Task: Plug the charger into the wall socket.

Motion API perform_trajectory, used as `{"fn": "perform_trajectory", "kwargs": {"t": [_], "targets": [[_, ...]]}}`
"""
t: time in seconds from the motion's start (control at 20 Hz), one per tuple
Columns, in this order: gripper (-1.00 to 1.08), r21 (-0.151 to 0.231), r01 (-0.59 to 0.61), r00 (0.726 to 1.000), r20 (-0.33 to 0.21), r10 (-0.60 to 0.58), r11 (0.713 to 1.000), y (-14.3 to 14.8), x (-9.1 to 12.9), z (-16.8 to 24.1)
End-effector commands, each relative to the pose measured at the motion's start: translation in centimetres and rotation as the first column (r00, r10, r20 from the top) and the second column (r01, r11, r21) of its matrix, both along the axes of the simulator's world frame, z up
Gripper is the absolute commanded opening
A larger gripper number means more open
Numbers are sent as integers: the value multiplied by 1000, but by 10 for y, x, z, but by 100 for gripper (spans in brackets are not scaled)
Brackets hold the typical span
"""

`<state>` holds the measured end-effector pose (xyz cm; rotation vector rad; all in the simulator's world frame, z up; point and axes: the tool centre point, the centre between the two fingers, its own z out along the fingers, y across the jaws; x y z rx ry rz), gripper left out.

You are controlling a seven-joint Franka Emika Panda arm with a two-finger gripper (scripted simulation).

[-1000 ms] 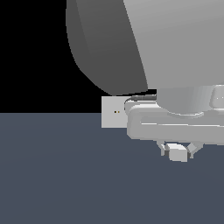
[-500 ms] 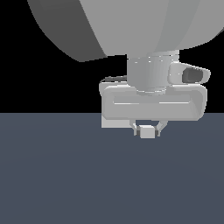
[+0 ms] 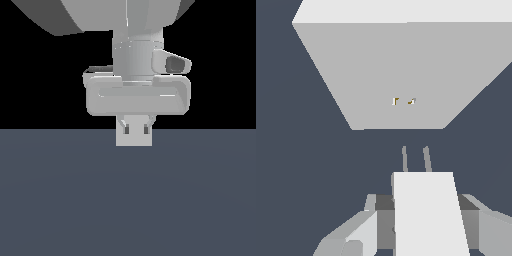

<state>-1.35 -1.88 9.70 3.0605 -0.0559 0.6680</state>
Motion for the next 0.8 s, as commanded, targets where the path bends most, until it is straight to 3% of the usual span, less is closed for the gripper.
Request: {"fn": "perform_trajectory", "kwargs": {"t": [0.0,0.4,0.75], "targets": [[-100,0,-9,1000,-1,9,1000,4,1,3],[-100,0,-10,1000,-1,10,1000,5,3,3],[-100,0,-10,1000,-1,10,1000,4,20,3]]}}
